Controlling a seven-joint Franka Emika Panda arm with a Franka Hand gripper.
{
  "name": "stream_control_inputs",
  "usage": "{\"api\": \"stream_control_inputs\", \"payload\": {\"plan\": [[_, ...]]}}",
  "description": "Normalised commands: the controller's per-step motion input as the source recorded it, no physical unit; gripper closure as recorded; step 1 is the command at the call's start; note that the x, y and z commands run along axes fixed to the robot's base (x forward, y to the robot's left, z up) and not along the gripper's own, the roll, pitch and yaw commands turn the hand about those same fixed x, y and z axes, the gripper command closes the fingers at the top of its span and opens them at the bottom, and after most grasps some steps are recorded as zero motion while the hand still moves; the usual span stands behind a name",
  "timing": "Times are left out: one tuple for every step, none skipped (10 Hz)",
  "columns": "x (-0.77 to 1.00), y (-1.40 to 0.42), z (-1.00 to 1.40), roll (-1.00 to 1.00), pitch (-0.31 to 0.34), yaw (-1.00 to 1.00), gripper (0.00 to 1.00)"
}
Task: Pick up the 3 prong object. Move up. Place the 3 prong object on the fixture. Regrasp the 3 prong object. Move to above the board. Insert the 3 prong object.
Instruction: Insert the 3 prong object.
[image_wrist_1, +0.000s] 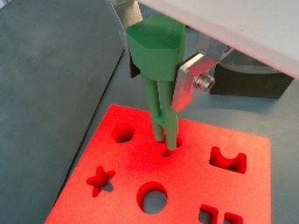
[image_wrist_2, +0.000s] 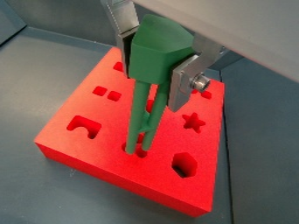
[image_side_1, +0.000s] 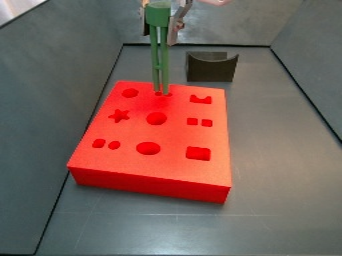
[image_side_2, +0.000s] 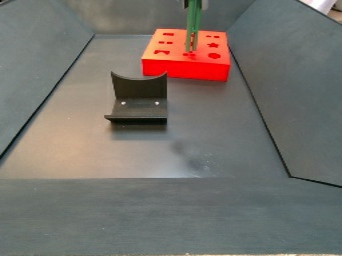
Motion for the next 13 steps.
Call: {"api": "stream_control_inputs", "payload": {"plan": [[0.39,0.00,-0.17,-0.01,0.004,-0.61,1.00],[0.17,0.00,-0.19,-0.02,0.056,-0.79,1.00],[0.14,0.00,0.00,0.00,0.054,-0.09,1.00],[0.00,0.00,-0.07,0.00,0.001,-0.09,1.00],[-0.03,0.00,-0.09,0.05,0.000,-1.00,1.00],[-0.04,0.00,-0.05,0.04,0.027,-1.00,1.00],[-0.04,0.00,0.00,0.00,0.001,-0.50,1.00],[-0.03,0.00,0.00,0.00,0.000,0.00,1.00],[0.00,-0.02,0.00,0.00,0.000,-1.00,1.00],[0.00,0.00,0.00,0.00,0.000,-1.00,1.00],[-0.02,-0.01,0.01,0.00,0.000,-0.55,1.00],[0.00,0.00,-0.01,0.01,0.000,0.00,1.00],[-0.04,0.00,-0.14,0.10,0.000,-0.01,1.00]]}}
